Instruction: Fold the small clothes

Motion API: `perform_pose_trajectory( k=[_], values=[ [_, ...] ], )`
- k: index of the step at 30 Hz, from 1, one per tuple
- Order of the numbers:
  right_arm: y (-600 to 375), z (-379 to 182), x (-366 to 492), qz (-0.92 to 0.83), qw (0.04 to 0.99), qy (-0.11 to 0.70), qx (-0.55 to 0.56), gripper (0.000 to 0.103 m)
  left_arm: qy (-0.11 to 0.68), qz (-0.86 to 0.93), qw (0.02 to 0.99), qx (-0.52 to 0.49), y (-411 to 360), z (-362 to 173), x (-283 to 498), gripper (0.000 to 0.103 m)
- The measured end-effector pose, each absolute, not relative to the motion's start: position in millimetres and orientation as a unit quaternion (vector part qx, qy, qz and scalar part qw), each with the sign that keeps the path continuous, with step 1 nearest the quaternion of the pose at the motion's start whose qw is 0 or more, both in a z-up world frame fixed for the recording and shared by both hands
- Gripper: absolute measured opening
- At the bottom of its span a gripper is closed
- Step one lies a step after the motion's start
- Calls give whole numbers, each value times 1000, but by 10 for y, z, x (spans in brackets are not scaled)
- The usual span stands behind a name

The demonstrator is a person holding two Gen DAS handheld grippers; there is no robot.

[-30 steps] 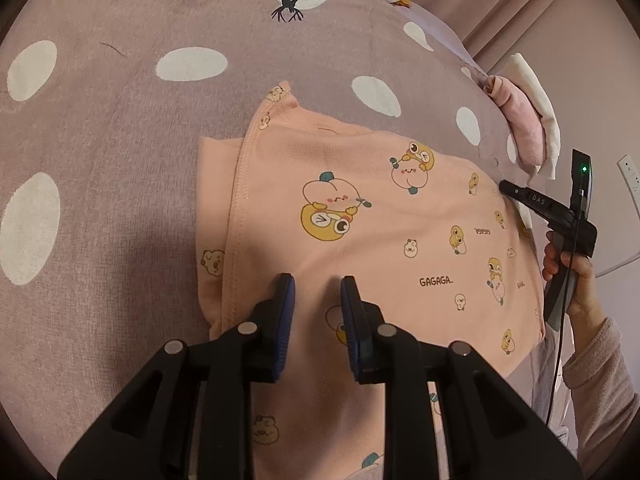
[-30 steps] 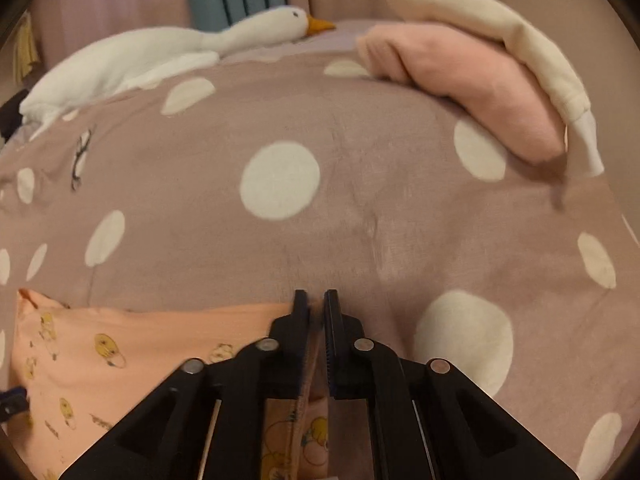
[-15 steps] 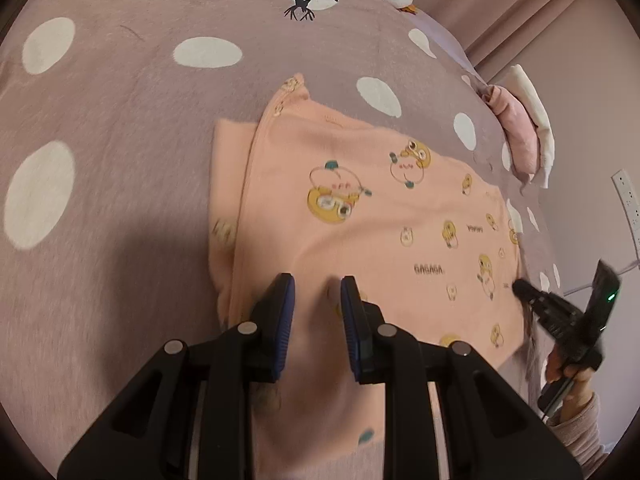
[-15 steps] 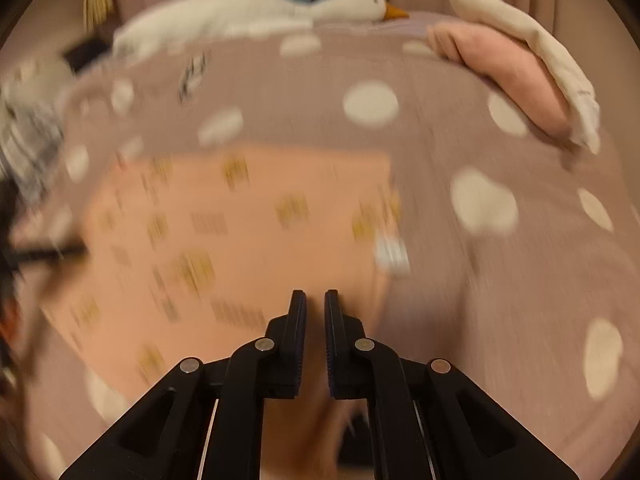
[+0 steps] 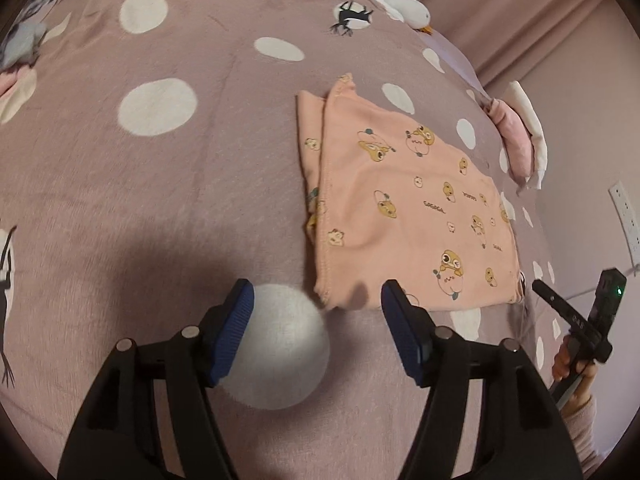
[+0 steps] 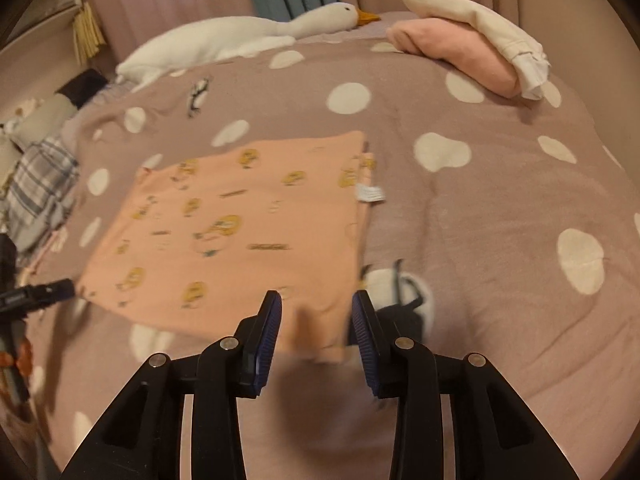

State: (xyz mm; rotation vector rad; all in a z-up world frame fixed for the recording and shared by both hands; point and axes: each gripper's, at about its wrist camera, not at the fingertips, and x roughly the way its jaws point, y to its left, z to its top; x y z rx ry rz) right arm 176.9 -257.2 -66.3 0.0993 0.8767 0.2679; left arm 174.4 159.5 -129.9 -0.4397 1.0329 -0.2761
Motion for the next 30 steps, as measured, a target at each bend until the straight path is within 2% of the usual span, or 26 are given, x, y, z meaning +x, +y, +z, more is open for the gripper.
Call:
perform_pose_trajectory(
  k=[6, 9, 18, 23, 25, 27, 29, 30],
  values=[
    [-2237, -648, 1717, 165, 890, 422, 52, 37, 497, -156, 814, -257, 1559, -1406, 1905, 66],
    [-2095, -630, 1730, 182, 888, 419, 56, 37, 495, -177, 796, -300, 1593, -1466, 2007, 72],
    [-1808, -659, 1917, 222, 877, 418, 79, 37, 485, -227, 739, -409, 1633, -1592, 2502, 72],
    [-1562, -699, 2250, 233, 871, 426, 74, 37, 486, -232, 735, -412, 1518, -1574, 2758, 71],
    [-1455, -702, 2422, 233, 871, 427, 71, 37, 491, -226, 742, -396, 1440, -1538, 2827, 62],
    [-1330, -714, 2639, 231, 869, 431, 71, 37, 502, -224, 742, -385, 1382, -1552, 2865, 30],
    [-1198, -726, 2845, 221, 870, 436, 61, 37, 519, -217, 740, -369, 1325, -1600, 2877, 14],
    [-1125, -728, 2934, 218, 872, 435, 52, 37, 526, -210, 744, -353, 1301, -1615, 2873, 10]
  ],
)
